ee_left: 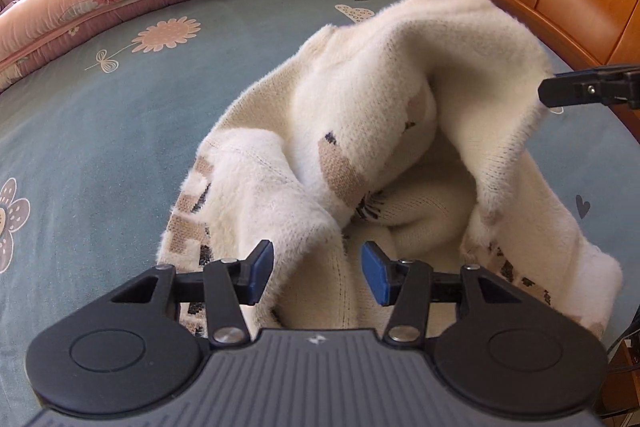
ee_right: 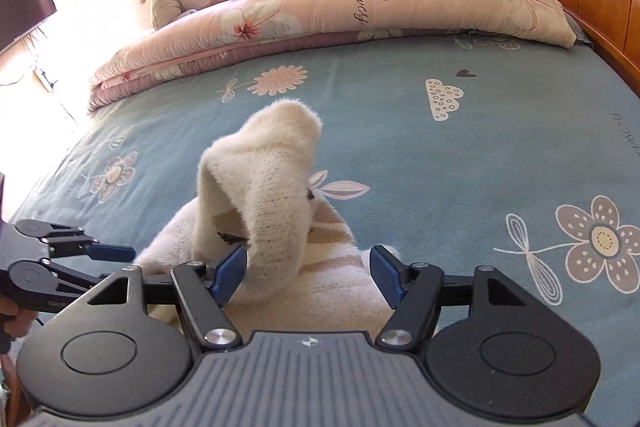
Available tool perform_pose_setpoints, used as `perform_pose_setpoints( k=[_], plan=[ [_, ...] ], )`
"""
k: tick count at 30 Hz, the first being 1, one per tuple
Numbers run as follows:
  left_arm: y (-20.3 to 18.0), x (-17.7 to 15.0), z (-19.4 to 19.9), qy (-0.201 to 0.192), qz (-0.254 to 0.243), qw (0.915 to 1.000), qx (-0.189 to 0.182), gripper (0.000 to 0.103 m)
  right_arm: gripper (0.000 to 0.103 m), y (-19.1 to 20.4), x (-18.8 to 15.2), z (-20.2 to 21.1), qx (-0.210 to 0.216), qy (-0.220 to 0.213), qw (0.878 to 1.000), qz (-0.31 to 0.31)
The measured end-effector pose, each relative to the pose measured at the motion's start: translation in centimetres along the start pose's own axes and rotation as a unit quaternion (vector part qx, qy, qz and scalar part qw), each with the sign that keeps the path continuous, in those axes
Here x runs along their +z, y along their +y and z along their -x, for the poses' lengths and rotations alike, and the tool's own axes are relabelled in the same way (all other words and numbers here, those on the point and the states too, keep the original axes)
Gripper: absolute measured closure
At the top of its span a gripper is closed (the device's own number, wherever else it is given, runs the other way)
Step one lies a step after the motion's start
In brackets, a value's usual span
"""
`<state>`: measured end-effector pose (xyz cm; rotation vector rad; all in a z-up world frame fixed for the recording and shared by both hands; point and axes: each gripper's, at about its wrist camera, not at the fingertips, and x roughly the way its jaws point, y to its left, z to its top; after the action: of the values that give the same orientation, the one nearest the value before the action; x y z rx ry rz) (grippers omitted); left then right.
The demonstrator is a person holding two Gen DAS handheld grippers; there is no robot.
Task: Fold clothes
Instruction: 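Lower the sweater onto the bed and open both grippers, then grasp the sweater's ribbed edge with the right gripper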
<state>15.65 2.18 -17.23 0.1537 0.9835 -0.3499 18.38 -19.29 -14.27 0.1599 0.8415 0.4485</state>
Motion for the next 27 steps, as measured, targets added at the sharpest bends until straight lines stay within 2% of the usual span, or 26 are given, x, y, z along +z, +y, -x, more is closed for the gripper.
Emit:
perform_pose_setpoints(
  k=[1,4,7,10,14,18,21,27],
  plan=[
    [-0.3,-0.1,0.2,-0.001,0.001,1.0,-0.002,0.053,0.026,0.1,-0.3,0.2,-0.003,0.004,1.0,0.002],
    [-1.1,-0.4,0.8,0.0,0.004,0.9999,-0.01,0.053,0.026,0.0,-2.1,-0.3,-0.047,0.045,0.998,0.026],
    [-2.0,-0.9,1.3,0.006,0.002,0.9998,-0.016,0.053,0.026,-0.8,-4.7,-0.8,-0.079,0.089,0.993,0.025],
    [-3.0,-1.8,1.6,0.012,-0.001,0.9997,-0.02,0.053,0.026,-1.3,-6.9,-1.1,-0.103,0.114,0.988,0.025],
    [-4.4,-2.9,1.6,0.02,-0.011,0.9993,-0.031,0.053,0.026,1.0,-8.4,-1.8,-0.102,0.116,0.986,0.056],
    [-5.0,-3.7,1.8,0.018,-0.015,0.9995,-0.023,0.053,0.026,4.4,-9.6,-3.6,-0.105,0.119,0.982,0.098],
    [-4.4,-4.0,2.1,0.021,-0.003,0.9996,-0.016,0.053,0.026,7.2,-10.7,-5.7,-0.141,0.123,0.974,0.131],
    [-3.1,-4.2,2.6,0.015,0.006,0.9999,-0.006,0.053,0.026,10.1,-12.6,-10.3,-0.214,0.12,0.96,0.133]
  ],
)
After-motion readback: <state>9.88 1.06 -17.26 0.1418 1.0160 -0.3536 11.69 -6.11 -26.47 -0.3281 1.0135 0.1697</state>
